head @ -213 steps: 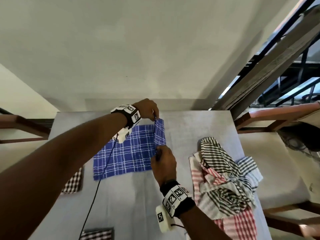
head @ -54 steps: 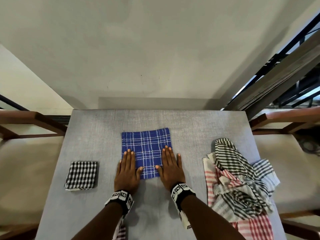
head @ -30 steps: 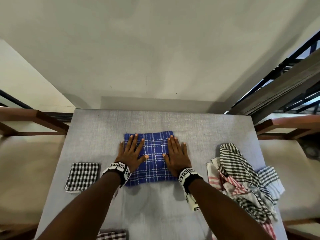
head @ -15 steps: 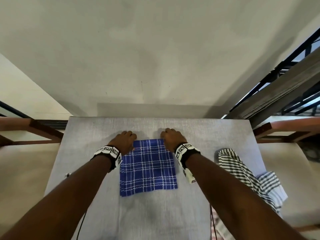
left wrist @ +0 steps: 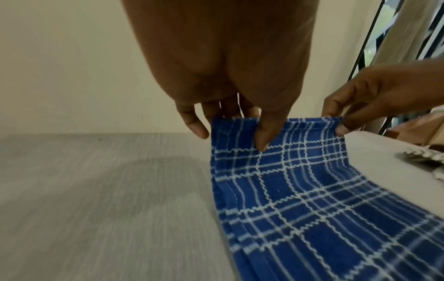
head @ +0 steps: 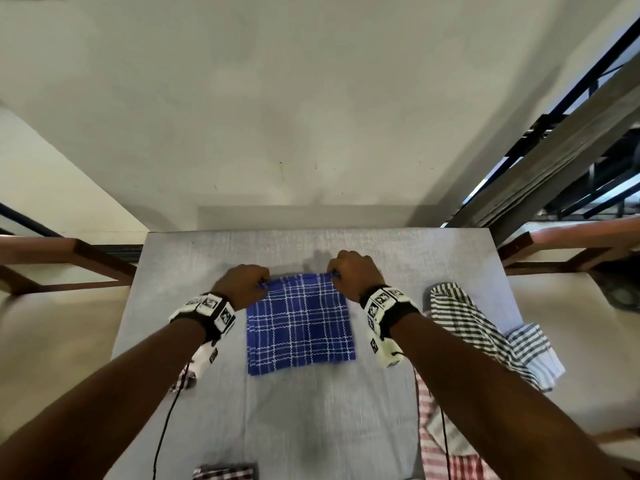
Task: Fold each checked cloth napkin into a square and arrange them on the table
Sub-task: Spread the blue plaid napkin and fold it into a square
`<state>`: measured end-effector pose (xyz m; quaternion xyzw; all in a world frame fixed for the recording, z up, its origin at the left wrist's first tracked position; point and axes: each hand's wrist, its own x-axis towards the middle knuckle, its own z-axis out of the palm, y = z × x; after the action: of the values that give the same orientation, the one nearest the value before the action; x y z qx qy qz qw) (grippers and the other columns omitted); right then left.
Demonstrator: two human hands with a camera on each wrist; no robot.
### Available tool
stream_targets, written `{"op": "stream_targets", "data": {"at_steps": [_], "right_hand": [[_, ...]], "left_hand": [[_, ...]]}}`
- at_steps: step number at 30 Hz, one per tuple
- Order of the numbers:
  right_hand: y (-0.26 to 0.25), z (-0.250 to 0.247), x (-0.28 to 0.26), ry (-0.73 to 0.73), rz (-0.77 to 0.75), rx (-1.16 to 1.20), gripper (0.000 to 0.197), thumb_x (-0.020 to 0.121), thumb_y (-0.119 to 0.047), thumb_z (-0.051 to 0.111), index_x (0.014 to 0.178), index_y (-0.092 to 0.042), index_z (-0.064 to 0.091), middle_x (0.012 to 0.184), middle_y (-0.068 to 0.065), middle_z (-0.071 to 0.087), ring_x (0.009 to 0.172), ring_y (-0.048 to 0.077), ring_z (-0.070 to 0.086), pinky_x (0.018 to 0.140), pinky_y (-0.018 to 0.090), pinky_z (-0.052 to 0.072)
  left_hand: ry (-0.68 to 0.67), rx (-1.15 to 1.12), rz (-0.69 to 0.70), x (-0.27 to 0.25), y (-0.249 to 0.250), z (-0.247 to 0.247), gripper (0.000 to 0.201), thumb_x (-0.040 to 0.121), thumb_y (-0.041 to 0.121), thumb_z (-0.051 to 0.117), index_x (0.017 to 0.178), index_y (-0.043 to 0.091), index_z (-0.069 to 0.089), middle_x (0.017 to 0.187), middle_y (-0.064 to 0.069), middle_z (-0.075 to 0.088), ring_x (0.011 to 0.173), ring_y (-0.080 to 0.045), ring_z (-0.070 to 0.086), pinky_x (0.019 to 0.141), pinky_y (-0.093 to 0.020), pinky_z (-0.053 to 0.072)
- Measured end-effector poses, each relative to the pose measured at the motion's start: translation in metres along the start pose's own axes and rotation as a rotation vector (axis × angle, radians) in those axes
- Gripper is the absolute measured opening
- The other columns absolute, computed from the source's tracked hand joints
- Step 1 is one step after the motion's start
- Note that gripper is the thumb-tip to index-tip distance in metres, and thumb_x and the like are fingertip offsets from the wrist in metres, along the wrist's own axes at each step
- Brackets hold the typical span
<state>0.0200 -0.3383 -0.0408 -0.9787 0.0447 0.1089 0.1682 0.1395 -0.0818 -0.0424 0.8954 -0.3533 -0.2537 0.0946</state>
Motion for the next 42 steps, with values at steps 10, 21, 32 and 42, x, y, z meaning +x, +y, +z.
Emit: {"op": "stream_targets", "data": {"at_steps": [10,21,32,42], "right_hand": [[-0.013,0.031,-0.097,0.226,-0.03,0.103,0.016,0.084,-0.02,0.07,0.099,-0.024,0.072,0.097,-0.002,0.065,0.092,0.021,0.06,0.077,0.037,0.044],[-0.028,0.092,-0.15,0.238,0.067,0.193,0.02,0.076,-0.015,0.078,0.094,-0.022,0.073,0.098,-0.001,0.066,0.09,0.022,0.06,0.072,0.032,0.045],[-0.026,0.109,-0.155,0.233,0.122,0.177,0.025,0.08,-0.01,0.072,0.101,-0.022,0.071,0.107,0.0,0.065,0.097,0.024,0.06,0.077,0.044,0.053],[-0.106,0.116,-0.141,0.253,0.046,0.345,0.058,0.093,-0.004,0.048,0.15,-0.008,0.036,0.157,0.011,0.033,0.147,0.024,0.026,0.121,0.035,0.018]], "left_hand": [[0.337,-0.088,0.216,-0.091,0.02,0.062,0.03,0.065,0.005,0.078,0.089,0.019,0.067,0.085,0.003,0.066,0.074,-0.018,0.061,0.065,-0.029,0.05],[0.263,-0.061,0.114,-0.126,0.022,0.115,0.035,0.063,0.011,0.079,0.089,0.027,0.063,0.09,0.01,0.063,0.087,-0.017,0.062,0.075,-0.033,0.047],[0.3,0.068,0.182,-0.134,0.024,0.131,0.027,0.072,0.03,0.074,0.097,0.024,0.066,0.101,0.006,0.062,0.095,-0.018,0.06,0.082,-0.035,0.047],[0.413,-0.016,-0.033,-0.12,0.079,0.15,0.057,0.088,0.018,0.062,0.142,0.009,0.043,0.146,-0.012,0.044,0.138,-0.027,0.039,0.113,-0.044,0.035]]}}
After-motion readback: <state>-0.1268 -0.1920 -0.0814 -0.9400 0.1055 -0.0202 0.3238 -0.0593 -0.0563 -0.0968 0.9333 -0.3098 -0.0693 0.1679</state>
